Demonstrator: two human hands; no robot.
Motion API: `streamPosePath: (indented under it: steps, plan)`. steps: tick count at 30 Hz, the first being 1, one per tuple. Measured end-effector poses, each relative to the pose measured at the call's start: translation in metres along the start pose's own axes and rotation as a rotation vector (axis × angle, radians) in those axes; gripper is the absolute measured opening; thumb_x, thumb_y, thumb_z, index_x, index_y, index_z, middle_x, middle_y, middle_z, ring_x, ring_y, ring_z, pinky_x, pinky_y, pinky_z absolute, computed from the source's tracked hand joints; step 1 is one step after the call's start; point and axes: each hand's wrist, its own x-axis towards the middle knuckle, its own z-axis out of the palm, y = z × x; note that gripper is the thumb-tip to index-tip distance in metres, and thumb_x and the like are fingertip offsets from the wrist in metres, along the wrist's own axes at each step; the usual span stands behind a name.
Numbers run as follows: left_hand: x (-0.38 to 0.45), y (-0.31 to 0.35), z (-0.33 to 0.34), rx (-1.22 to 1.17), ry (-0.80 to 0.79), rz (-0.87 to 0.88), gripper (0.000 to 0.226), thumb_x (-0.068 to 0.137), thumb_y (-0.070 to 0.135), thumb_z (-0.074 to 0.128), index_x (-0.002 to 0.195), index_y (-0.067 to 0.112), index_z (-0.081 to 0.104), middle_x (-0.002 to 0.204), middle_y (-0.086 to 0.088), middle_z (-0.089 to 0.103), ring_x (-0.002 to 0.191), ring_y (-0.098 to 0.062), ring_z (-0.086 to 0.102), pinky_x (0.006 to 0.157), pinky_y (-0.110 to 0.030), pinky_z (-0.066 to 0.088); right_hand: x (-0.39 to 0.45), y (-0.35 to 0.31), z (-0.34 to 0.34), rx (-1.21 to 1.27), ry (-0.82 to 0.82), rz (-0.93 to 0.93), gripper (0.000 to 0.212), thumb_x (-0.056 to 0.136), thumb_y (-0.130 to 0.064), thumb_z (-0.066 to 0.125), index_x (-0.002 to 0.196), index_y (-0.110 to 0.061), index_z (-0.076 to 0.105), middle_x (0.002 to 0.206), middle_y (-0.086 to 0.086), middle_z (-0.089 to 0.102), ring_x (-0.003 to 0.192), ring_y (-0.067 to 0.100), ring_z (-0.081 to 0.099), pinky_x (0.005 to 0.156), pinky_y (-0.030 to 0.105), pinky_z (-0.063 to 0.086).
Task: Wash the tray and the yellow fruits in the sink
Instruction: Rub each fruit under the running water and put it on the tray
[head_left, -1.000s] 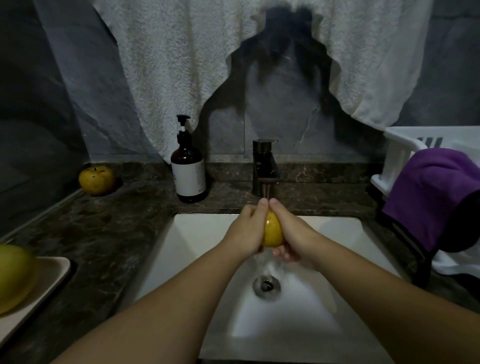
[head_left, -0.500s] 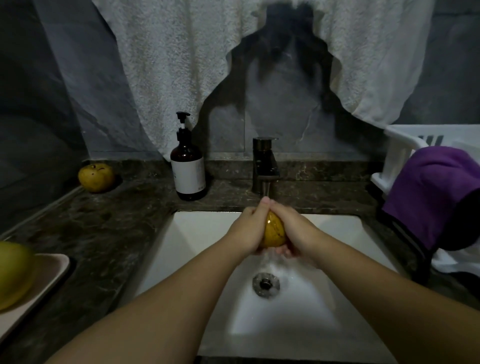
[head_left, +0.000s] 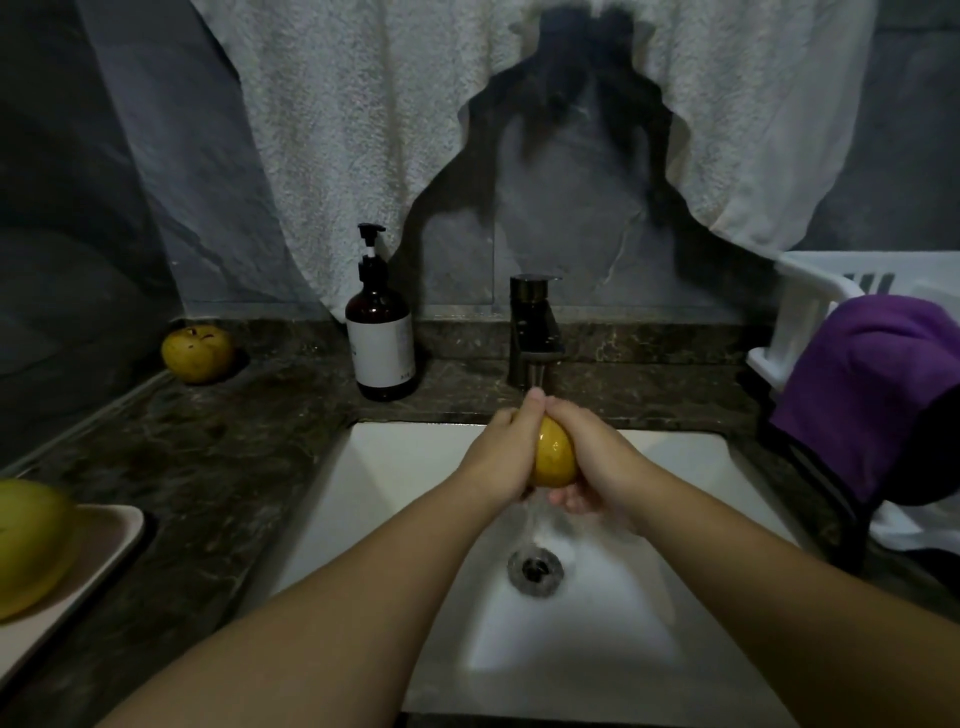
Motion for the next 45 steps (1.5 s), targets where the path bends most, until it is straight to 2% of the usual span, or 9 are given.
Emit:
streamPosePath:
  steps: [6, 10, 19, 24, 29, 32, 37, 41, 45]
  plan:
    - [0.005, -0.004, 0.003, 0.133, 0.062, 0.065, 0.057, 0.099, 0.076, 0.032, 0.13, 0.03, 0.046, 0.121, -0.007, 0.064, 0.102, -0.022, 0.065, 0.093, -0.045, 0.057, 0.001, 0.001, -0.001, 0.051, -0.021, 0.109, 0.075, 0.086, -0.086, 0.04, 0.118, -0.022, 0.061, 0.076, 0.013, 0.069, 0.053, 0.02, 0.064, 0.048, 0.022, 0.042]
    - [0.003, 0.002, 0.001, -0.022, 0.006, -0.055, 0.067, 0.097, 0.08, 0.03, 0.132, 0.026, 0.05, 0.114, -0.011, 0.068, 0.092, -0.026, 0.071, 0.074, -0.036, 0.058, 0.001, 0.001, 0.001, -0.018, 0.037, -0.05, 0.045, 0.093, -0.074, 0.043, 0.12, -0.038, 0.052, 0.099, 0.015, 0.07, 0.053, 0.015, 0.067, 0.044, 0.021, 0.043]
    - [0.0, 0.0, -0.001, 0.093, 0.056, 0.039, 0.068, 0.09, 0.084, 0.041, 0.13, 0.029, 0.049, 0.123, -0.007, 0.064, 0.104, -0.02, 0.065, 0.1, -0.047, 0.054, 0.001, 0.001, 0.0, 0.045, -0.021, 0.025, 0.051, 0.093, -0.077, 0.039, 0.122, -0.037, 0.052, 0.085, 0.011, 0.074, 0.064, 0.022, 0.073, 0.051, 0.028, 0.054]
    - [0.002, -0.001, -0.002, -0.063, -0.069, -0.061, 0.075, 0.095, 0.08, 0.036, 0.133, 0.018, 0.054, 0.114, -0.021, 0.067, 0.09, -0.032, 0.069, 0.074, -0.036, 0.054, 0.001, 0.001, -0.002, -0.052, 0.021, -0.115, 0.044, 0.097, -0.067, 0.045, 0.13, -0.039, 0.049, 0.103, 0.009, 0.07, 0.06, 0.018, 0.073, 0.047, 0.025, 0.045]
    - [0.002, -0.003, -0.001, 0.103, 0.041, 0.067, 0.057, 0.096, 0.077, 0.04, 0.126, 0.029, 0.05, 0.118, -0.006, 0.066, 0.097, -0.019, 0.066, 0.089, -0.041, 0.058, 0.003, 0.001, -0.002, 0.035, -0.021, 0.04, 0.063, 0.091, -0.08, 0.04, 0.123, -0.028, 0.056, 0.074, 0.009, 0.069, 0.052, 0.017, 0.062, 0.044, 0.022, 0.041]
    - [0.001, 0.0, -0.003, -0.001, -0.045, -0.053, 0.068, 0.098, 0.079, 0.031, 0.125, 0.022, 0.058, 0.106, -0.011, 0.071, 0.079, -0.022, 0.069, 0.068, -0.036, 0.058, 0.001, 0.001, -0.004, -0.069, 0.005, -0.075, 0.047, 0.097, -0.069, 0.042, 0.128, -0.036, 0.052, 0.101, 0.01, 0.07, 0.058, 0.017, 0.068, 0.048, 0.024, 0.046]
    - [0.003, 0.0, -0.001, 0.099, 0.09, 0.096, 0.055, 0.106, 0.065, 0.028, 0.134, 0.026, 0.055, 0.121, -0.009, 0.066, 0.11, -0.024, 0.065, 0.102, -0.048, 0.054, 0.0, 0.0, -0.004, 0.014, -0.054, 0.054, 0.065, 0.091, -0.079, 0.043, 0.121, -0.023, 0.059, 0.081, 0.013, 0.071, 0.053, 0.017, 0.062, 0.048, 0.023, 0.043]
    - [-0.003, 0.002, -0.01, -0.258, -0.122, -0.343, 0.081, 0.098, 0.08, 0.029, 0.125, 0.013, 0.064, 0.107, -0.021, 0.075, 0.092, -0.029, 0.075, 0.082, -0.034, 0.061, -0.004, 0.001, -0.003, -0.015, -0.051, -0.106, 0.04, 0.097, -0.059, 0.054, 0.13, -0.036, 0.05, 0.112, 0.014, 0.066, 0.066, 0.026, 0.071, 0.056, 0.032, 0.054]
    - [0.0, -0.004, -0.005, -0.174, -0.076, -0.187, 0.072, 0.092, 0.082, 0.043, 0.129, 0.021, 0.057, 0.113, -0.023, 0.074, 0.08, -0.028, 0.071, 0.066, -0.033, 0.055, -0.002, 0.0, 0.007, -0.067, -0.039, 0.028, 0.052, 0.089, -0.083, 0.038, 0.119, -0.042, 0.047, 0.094, 0.012, 0.073, 0.064, 0.022, 0.069, 0.053, 0.026, 0.046]
